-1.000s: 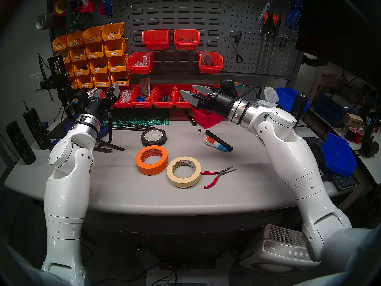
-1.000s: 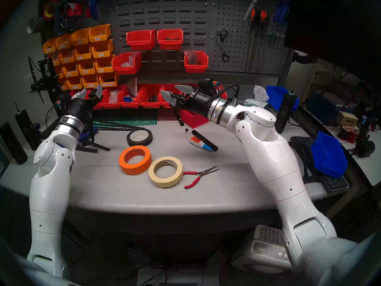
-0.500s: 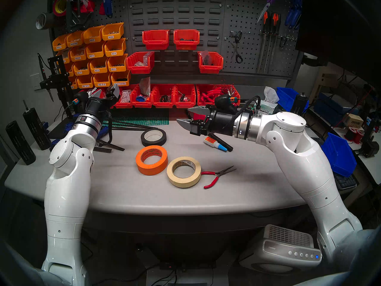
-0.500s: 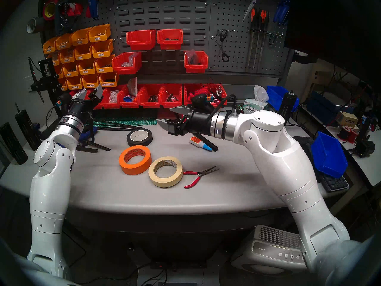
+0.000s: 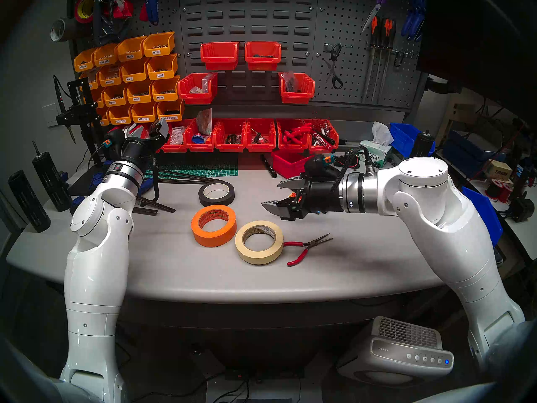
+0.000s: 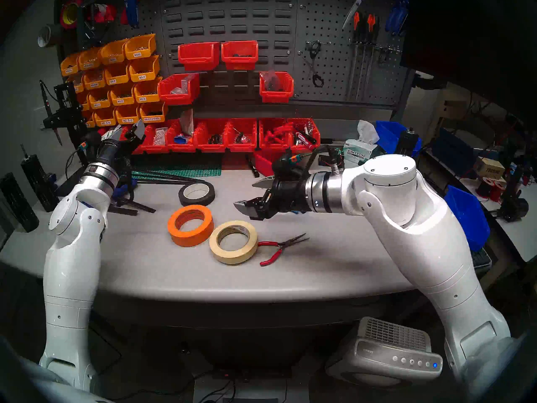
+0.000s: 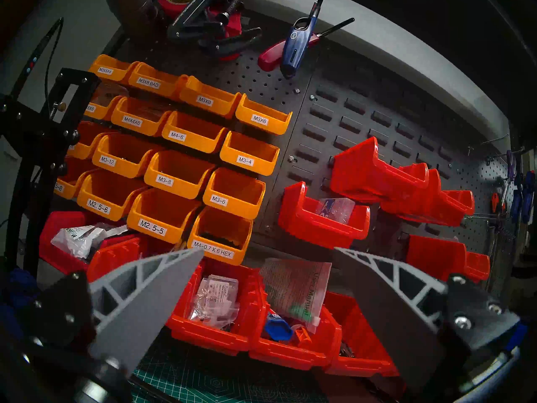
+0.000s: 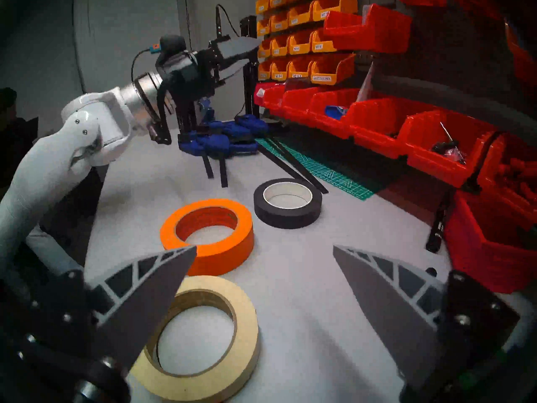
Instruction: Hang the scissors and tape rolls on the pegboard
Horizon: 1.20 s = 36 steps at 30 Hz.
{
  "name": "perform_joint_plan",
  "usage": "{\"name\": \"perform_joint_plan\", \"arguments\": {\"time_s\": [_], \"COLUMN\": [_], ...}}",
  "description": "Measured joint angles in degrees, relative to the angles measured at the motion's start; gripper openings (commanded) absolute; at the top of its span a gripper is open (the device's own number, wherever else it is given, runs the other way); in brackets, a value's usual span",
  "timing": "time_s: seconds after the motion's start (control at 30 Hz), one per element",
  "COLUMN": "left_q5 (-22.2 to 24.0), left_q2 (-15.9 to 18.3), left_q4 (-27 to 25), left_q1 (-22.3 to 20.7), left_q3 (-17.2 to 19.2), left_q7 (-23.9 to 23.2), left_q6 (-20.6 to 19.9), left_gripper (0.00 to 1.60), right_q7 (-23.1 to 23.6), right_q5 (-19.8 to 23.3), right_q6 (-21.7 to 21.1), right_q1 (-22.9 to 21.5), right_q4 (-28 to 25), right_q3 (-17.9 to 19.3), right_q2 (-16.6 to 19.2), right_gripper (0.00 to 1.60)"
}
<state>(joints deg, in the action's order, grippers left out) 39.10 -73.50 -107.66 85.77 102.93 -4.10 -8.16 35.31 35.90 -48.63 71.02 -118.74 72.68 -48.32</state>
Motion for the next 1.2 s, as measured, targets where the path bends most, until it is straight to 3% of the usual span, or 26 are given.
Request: {"name": "perform_joint_plan", "arguments": {"time_s": [0.17, 0.3, 0.7, 0.93, 1.2], "left_q5": [0.10, 0.18, 0.32, 0.35, 0.38], "left_q2": [-0.16, -0.27, -0.41, -0.36, -0.36], "left_q4": [0.00, -0.01, 0.11, 0.15, 0.17], "left_q1": [-0.01, -0.02, -0.14, -0.27, -0.38], "left_q3": [0.15, 0.26, 0.69, 0.90, 1.15], "left_q7": [0.06, 0.10, 0.29, 0.38, 0.58], "left_q6": [0.10, 0.13, 0.18, 0.28, 0.49], "left_gripper": [1.60, 1.60, 1.60, 1.60, 1.60], "right_q7": [-0.98, -0.94, 2.14, 3.88, 5.75], "right_q5": [-1.09, -1.86, -4.21, -5.45, -6.85], "right_q6": [-4.94, -6.34, -6.54, -6.54, -6.54], "right_q1": [-1.43, -3.16, -9.00, -12.25, -16.37], "right_q4": [-0.28, 0.13, 2.95, 5.32, 9.04], "right_q3": [-1.87, -4.39, -11.07, -14.45, -19.25], "right_q2": [0.37, 0.25, -0.56, -0.49, -0.36], "right_gripper": [1.44, 1.42, 1.36, 1.41, 1.22]}}
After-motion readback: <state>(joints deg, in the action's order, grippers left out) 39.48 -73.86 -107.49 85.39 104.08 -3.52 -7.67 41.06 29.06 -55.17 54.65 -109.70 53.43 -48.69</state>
